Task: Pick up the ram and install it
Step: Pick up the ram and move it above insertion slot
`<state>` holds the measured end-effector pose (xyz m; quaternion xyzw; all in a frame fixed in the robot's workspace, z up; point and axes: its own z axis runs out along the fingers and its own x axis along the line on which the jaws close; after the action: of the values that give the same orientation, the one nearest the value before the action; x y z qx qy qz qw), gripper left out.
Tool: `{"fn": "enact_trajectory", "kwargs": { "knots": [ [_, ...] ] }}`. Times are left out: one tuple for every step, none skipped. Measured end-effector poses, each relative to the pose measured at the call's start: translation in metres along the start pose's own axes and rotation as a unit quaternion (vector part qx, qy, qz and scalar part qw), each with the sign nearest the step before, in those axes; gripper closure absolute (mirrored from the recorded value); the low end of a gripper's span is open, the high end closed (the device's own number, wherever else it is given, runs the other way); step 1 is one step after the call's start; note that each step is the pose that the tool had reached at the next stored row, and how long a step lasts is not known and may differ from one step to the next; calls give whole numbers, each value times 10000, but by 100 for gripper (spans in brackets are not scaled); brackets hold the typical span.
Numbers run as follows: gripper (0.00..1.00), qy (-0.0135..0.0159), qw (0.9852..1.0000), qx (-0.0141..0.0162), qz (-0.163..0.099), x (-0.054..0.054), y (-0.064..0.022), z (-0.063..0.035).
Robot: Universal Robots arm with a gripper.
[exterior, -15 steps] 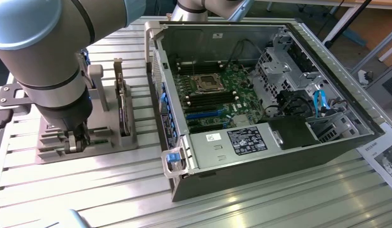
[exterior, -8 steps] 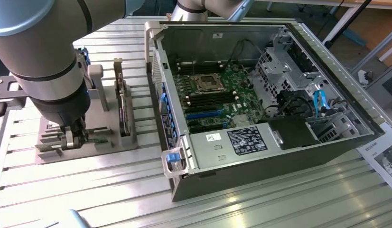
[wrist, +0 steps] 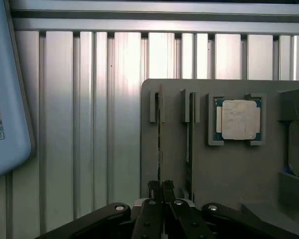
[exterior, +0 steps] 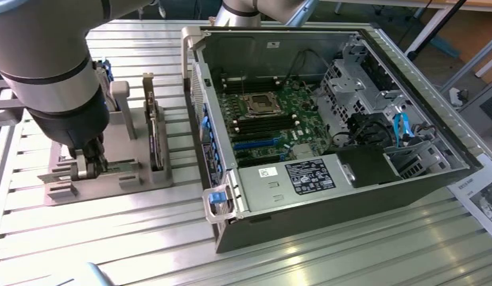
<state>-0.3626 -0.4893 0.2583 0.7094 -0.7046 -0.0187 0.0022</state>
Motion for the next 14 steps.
{"fn": "enact_trajectory", "kwargs": {
  "knots": [
    [88, 0, 10000, 0, 0, 0, 1, -27],
    [88, 0, 10000, 0, 0, -1, 2, -50],
    [88, 0, 10000, 0, 0, -2, 3, -90],
    [88, 0, 10000, 0, 0, -3, 3, -120],
    [88, 0, 10000, 0, 0, -3, 4, -142],
    [88, 0, 10000, 0, 0, -4, 5, -184],
    [88, 0, 10000, 0, 0, -5, 6, -211],
    [88, 0, 10000, 0, 0, -6, 7, -237],
    [88, 0, 10000, 0, 0, -6, 8, -267],
    [88, 0, 10000, 0, 0, -7, 9, -298],
    [88, 0, 10000, 0, 0, -7, 9, -322],
    [88, 0, 10000, 0, 0, -8, 10, -346],
    [88, 0, 10000, 0, 0, -9, 11, -378],
    [88, 0, 10000, 0, 0, -10, 12, -418]
  ]
}}
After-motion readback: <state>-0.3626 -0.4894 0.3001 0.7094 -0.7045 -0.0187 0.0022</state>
